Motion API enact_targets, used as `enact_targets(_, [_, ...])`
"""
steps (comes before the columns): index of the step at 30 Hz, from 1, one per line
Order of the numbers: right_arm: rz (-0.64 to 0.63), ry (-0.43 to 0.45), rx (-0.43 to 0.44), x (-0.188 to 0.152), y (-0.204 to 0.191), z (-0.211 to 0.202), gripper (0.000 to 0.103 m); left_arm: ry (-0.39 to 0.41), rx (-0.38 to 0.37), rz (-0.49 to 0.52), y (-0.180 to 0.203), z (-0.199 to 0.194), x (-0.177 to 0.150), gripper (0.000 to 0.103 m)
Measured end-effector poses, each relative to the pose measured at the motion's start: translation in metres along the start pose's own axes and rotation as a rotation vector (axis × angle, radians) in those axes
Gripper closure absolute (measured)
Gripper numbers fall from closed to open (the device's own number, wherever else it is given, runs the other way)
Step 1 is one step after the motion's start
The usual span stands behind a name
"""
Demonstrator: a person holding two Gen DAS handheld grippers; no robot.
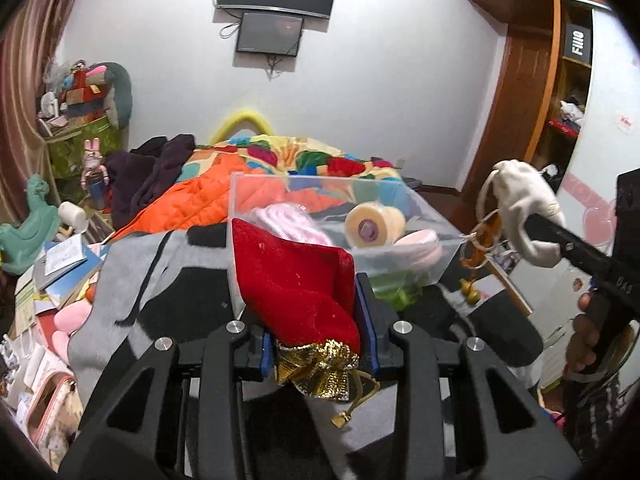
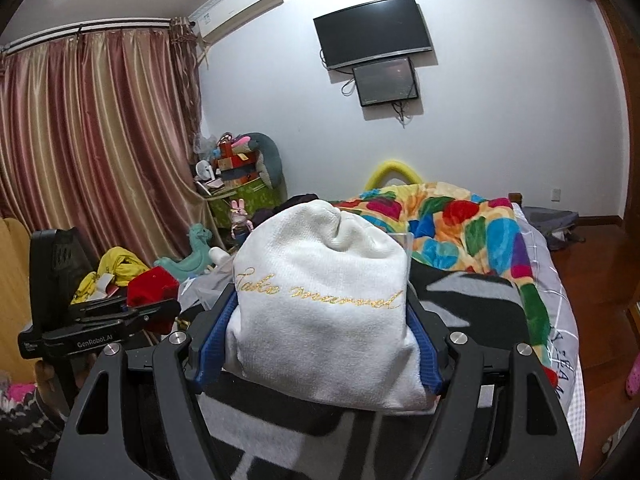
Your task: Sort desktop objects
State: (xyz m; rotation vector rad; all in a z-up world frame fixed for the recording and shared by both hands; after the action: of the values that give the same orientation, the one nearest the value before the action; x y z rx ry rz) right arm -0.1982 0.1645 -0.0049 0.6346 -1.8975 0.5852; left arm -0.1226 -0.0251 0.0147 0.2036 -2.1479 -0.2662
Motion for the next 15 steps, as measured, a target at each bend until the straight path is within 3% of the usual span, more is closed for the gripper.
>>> enact_targets(15, [0.054, -0.095, 0.015, -0.01, -0.001, 0.072, 0.03, 0.01, -0.059, 0.01, 0.01, 0.036, 0.056, 0.069])
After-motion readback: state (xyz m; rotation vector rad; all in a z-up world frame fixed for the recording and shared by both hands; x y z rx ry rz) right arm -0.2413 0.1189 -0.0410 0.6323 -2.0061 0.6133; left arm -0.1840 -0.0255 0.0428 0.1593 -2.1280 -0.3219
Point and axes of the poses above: each gripper's, at about its wrist camera, not at the fingertips, and z roughly the way its jaws point, y to its right, x to its top, the point moved 4 cm from there along z, roughly the way its jaws point, and after that the axes turned 6 degrees about -z, right-handed, at the moved point
